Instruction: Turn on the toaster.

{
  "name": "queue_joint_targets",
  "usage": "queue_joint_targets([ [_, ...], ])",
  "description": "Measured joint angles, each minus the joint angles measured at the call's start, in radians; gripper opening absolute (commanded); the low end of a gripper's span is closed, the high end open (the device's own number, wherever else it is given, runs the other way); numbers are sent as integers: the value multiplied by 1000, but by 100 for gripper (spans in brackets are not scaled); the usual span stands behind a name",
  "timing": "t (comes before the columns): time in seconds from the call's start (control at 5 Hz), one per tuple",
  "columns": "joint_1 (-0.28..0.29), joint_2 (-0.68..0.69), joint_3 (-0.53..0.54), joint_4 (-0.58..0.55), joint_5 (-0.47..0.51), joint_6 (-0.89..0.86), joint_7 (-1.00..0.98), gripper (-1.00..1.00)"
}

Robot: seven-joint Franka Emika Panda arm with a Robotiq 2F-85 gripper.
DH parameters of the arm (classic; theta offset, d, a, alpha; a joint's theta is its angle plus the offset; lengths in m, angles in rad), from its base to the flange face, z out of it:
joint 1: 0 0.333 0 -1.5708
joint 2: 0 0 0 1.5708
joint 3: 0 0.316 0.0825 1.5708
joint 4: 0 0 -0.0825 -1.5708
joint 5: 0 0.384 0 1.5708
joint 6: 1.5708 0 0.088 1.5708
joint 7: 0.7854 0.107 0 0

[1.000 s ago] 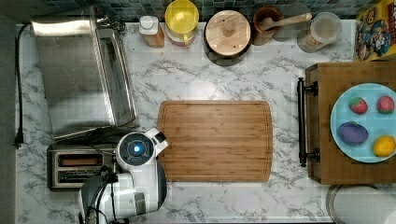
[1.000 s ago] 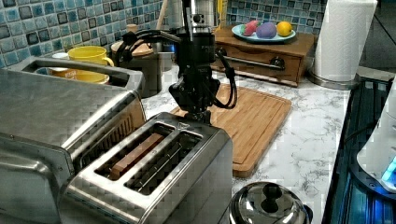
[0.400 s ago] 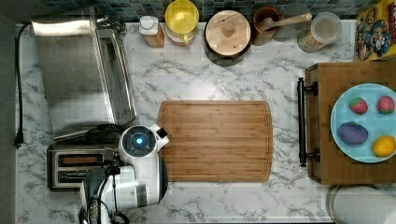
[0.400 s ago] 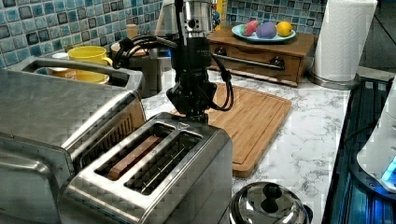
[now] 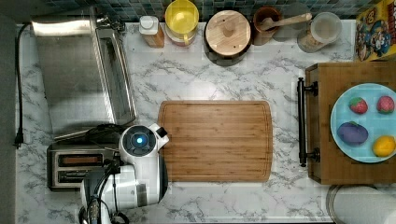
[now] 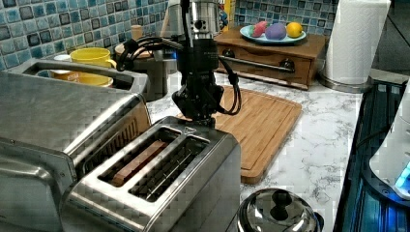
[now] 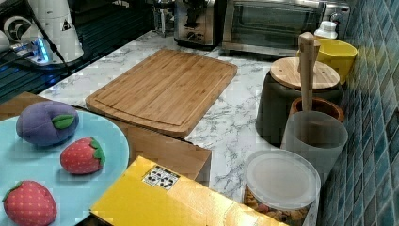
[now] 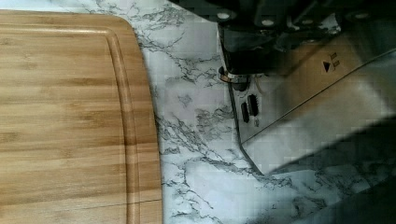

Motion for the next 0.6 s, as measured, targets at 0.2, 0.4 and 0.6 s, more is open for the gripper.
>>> queue_joint_targets([
  [0.2,-13,0,14,0,0,-1,-1,-100],
  [0.4,-15,1,14,0,3,0,-1,-100],
  [0.6,-8,2,8,2,-1,-1,-1,-100],
])
